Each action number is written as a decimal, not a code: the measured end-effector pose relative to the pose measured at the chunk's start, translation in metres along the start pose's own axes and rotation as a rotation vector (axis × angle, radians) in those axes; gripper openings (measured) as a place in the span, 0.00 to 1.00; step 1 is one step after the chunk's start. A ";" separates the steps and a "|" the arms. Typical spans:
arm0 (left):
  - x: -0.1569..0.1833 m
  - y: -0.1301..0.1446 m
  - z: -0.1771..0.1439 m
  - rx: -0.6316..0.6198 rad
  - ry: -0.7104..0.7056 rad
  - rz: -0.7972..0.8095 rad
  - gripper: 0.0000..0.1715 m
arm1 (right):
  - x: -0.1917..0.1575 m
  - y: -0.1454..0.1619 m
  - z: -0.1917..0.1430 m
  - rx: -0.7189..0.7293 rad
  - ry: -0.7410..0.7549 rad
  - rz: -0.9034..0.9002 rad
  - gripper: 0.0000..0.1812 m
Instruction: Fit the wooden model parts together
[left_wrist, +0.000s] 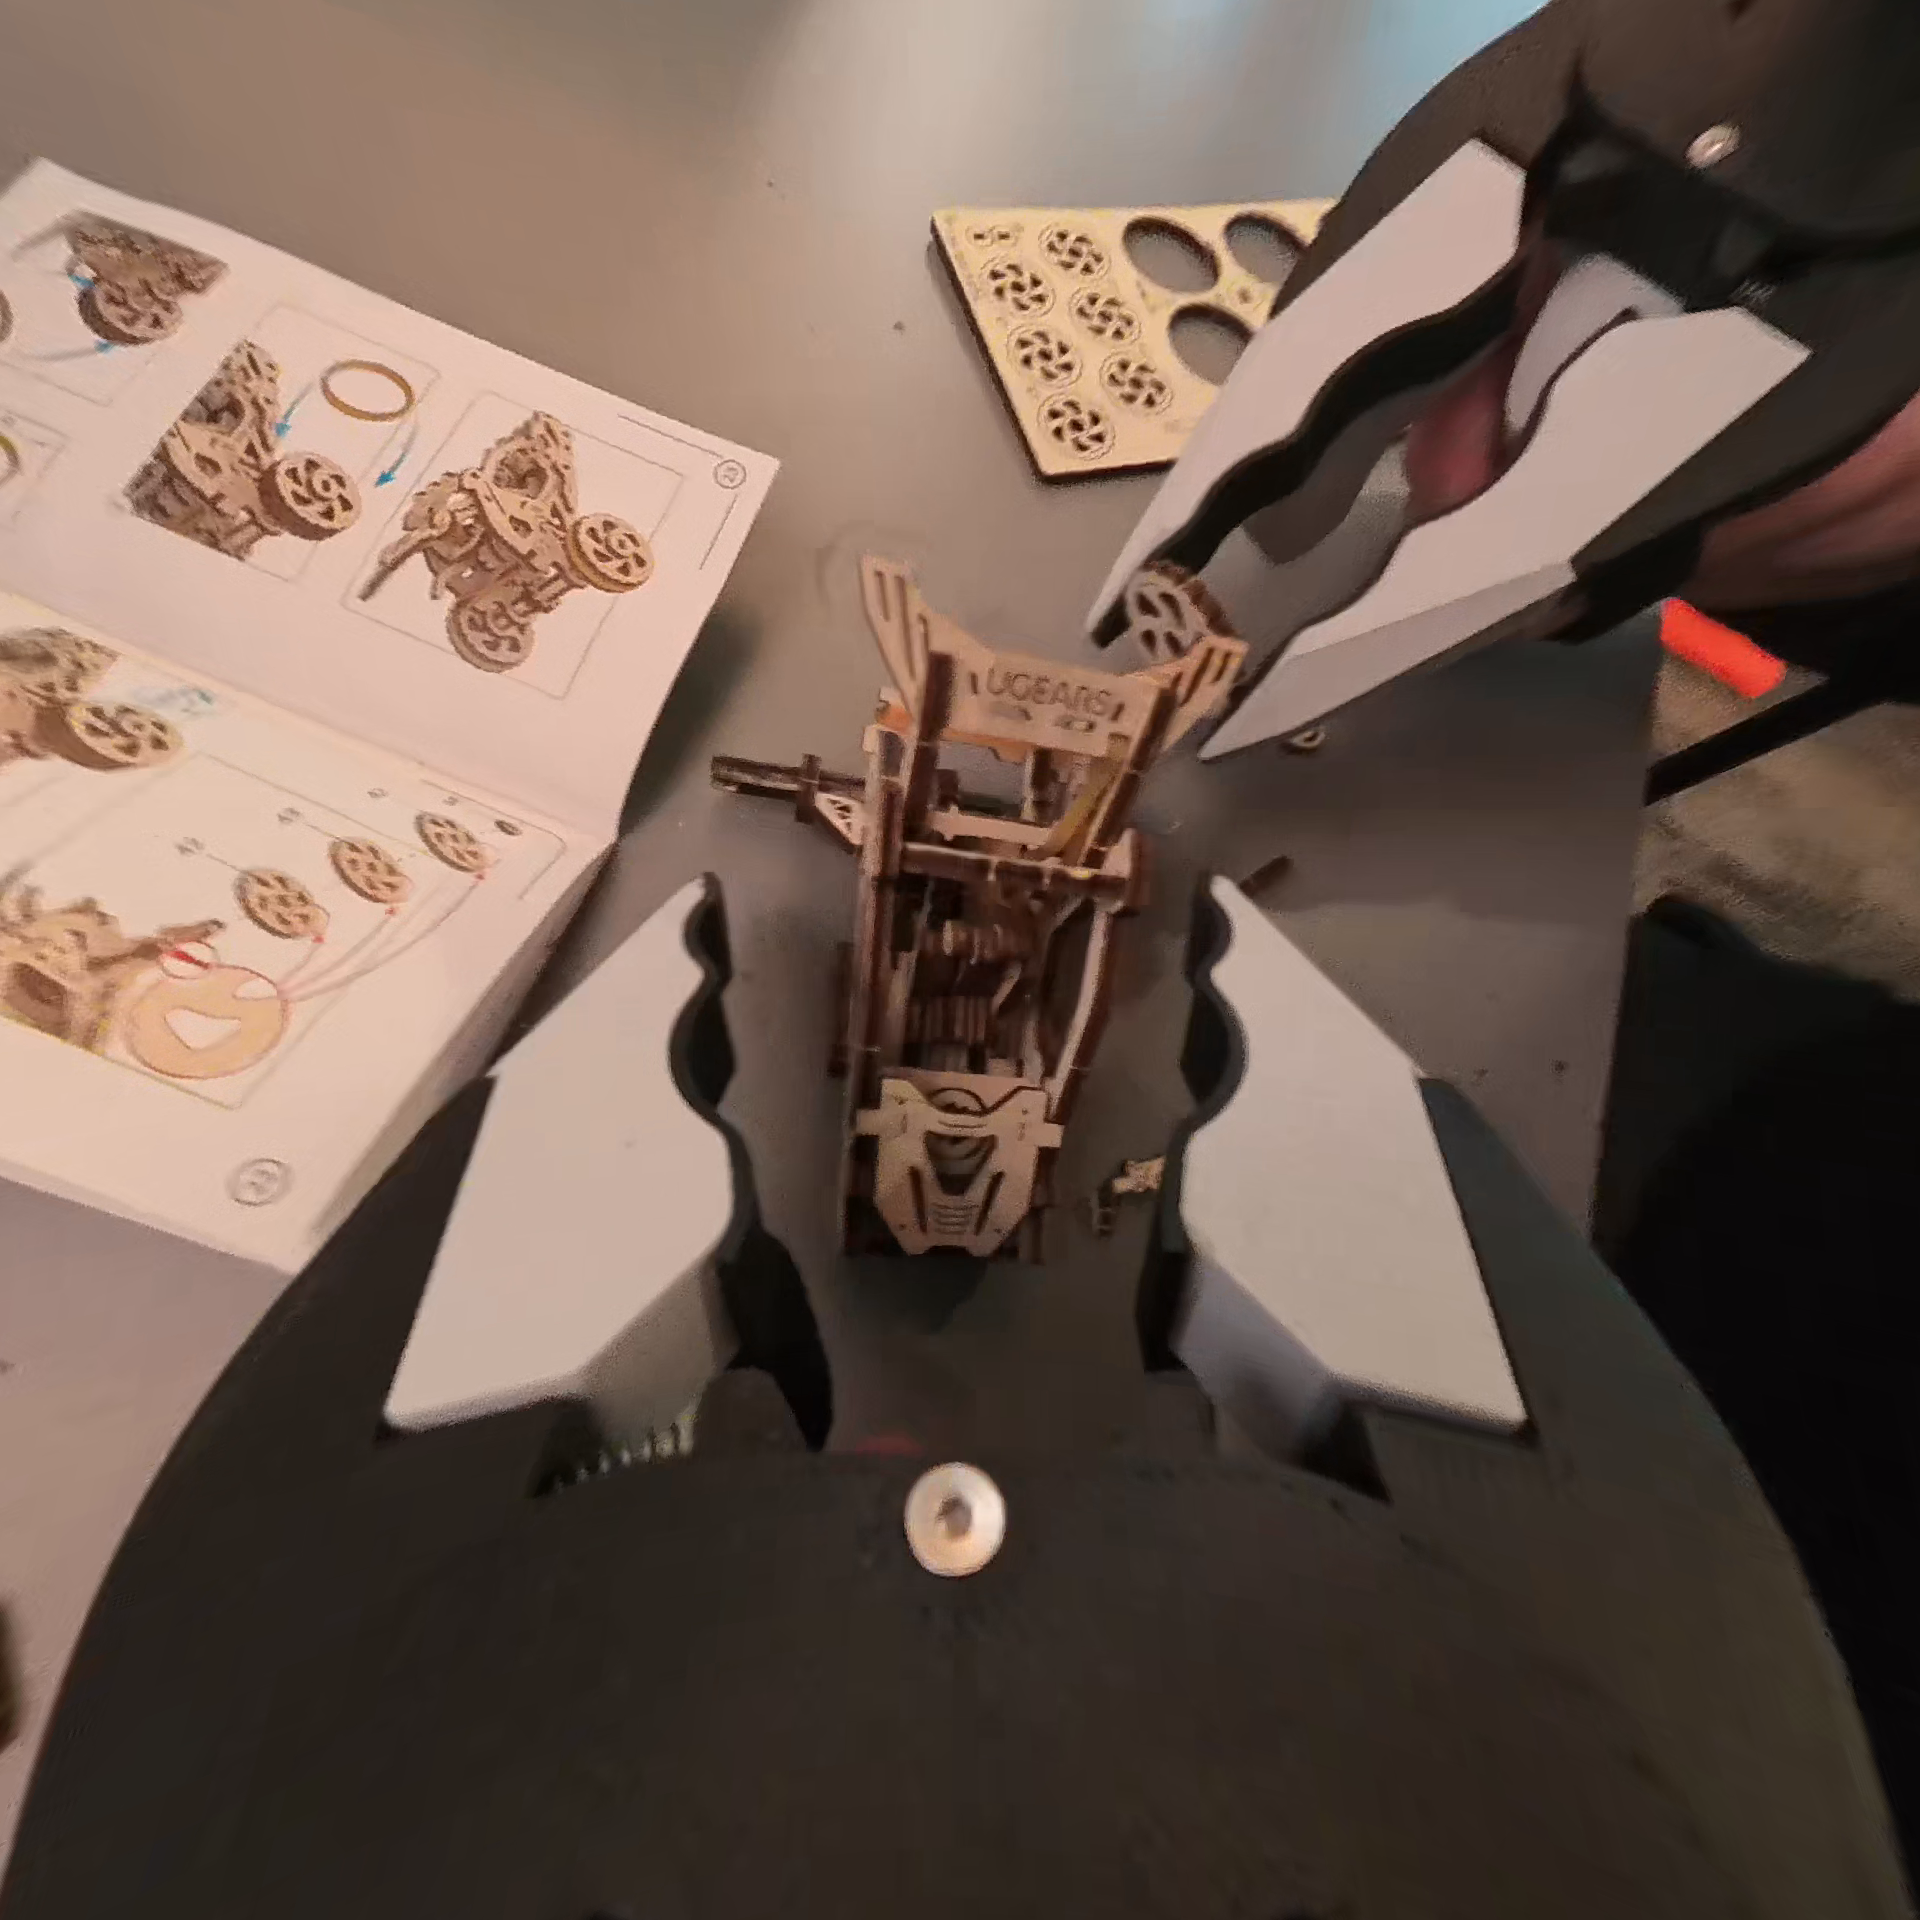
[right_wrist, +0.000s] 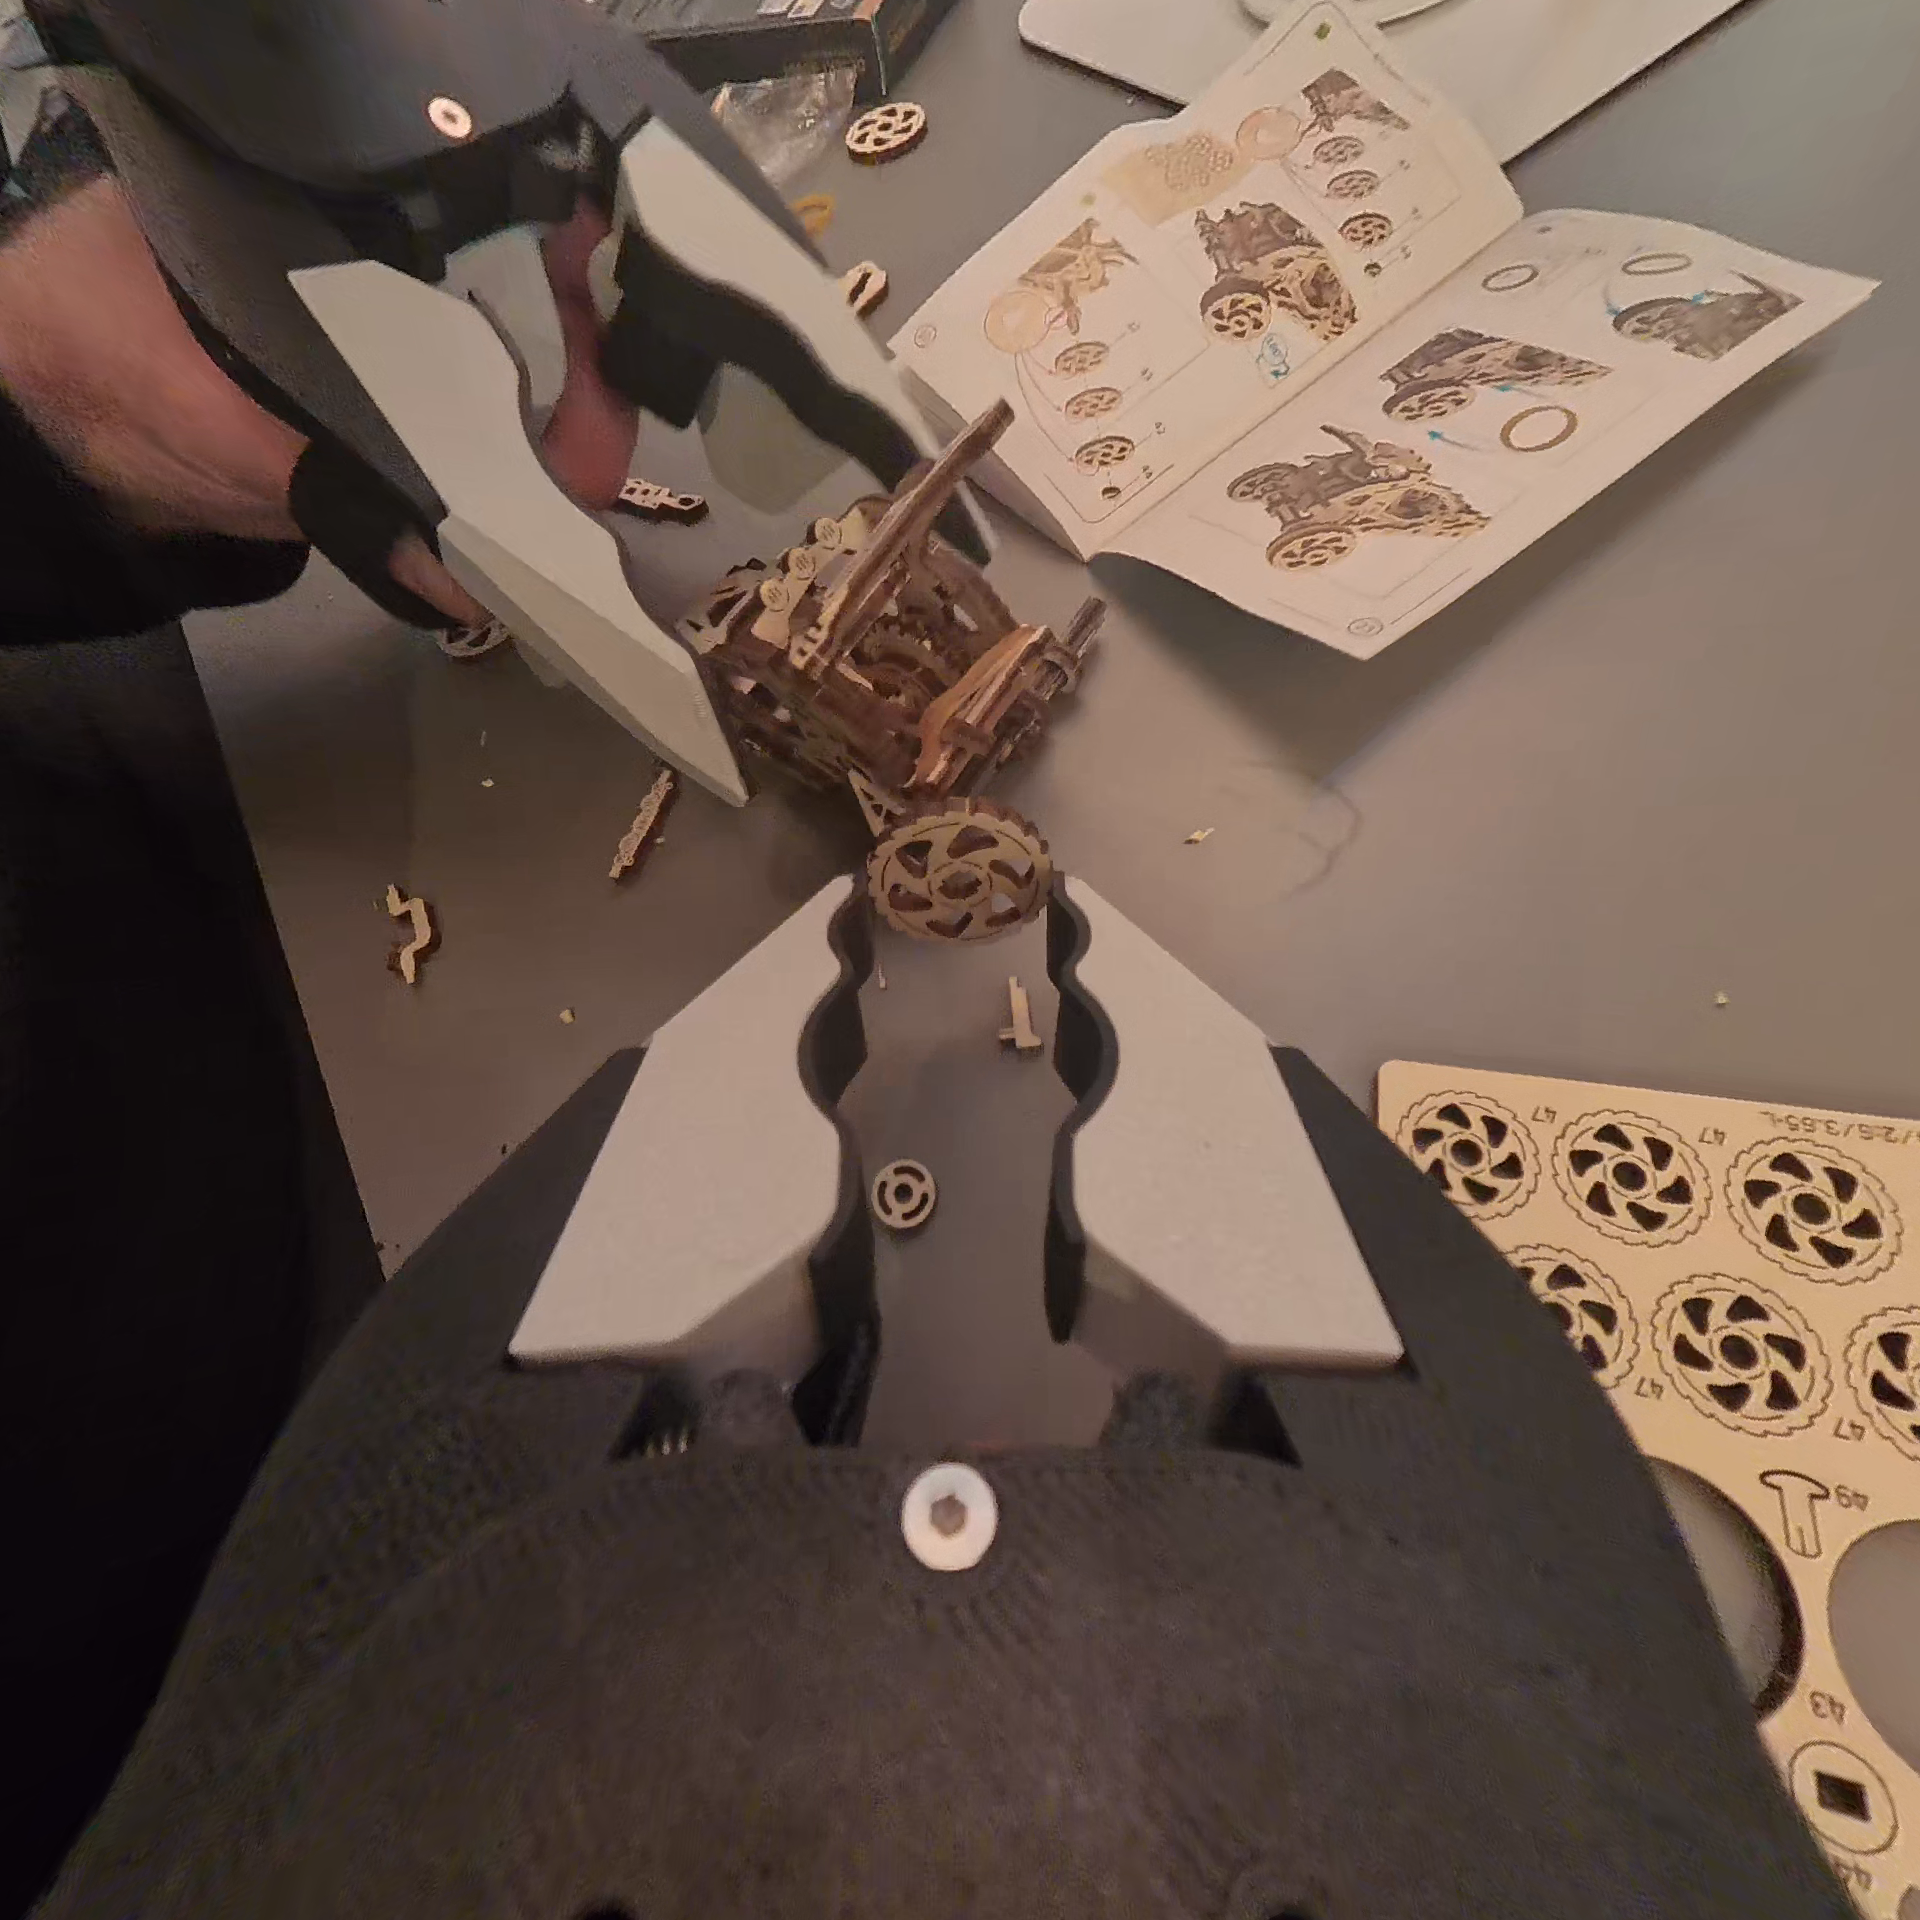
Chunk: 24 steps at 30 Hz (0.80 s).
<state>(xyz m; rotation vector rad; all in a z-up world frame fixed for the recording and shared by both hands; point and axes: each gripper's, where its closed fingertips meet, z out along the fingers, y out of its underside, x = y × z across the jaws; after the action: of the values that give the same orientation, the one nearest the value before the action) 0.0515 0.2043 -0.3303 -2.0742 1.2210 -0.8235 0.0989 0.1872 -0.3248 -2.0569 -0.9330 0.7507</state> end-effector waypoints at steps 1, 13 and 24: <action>-0.002 -0.001 0.001 -0.018 -0.005 0.024 0.57 | 0.000 0.000 0.000 -0.001 -0.002 0.000 0.17; 0.001 -0.002 0.028 -0.153 0.131 0.172 0.52 | 0.000 -0.003 -0.002 0.020 -0.036 0.033 0.17; 0.001 -0.025 0.010 0.073 0.192 -0.066 0.38 | -0.001 -0.014 -0.009 0.077 -0.043 0.023 0.17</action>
<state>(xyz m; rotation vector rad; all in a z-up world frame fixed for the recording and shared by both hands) 0.0730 0.2150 -0.3180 -2.0222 1.2078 -1.1032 0.1001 0.1889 -0.3081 -1.9946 -0.8924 0.8337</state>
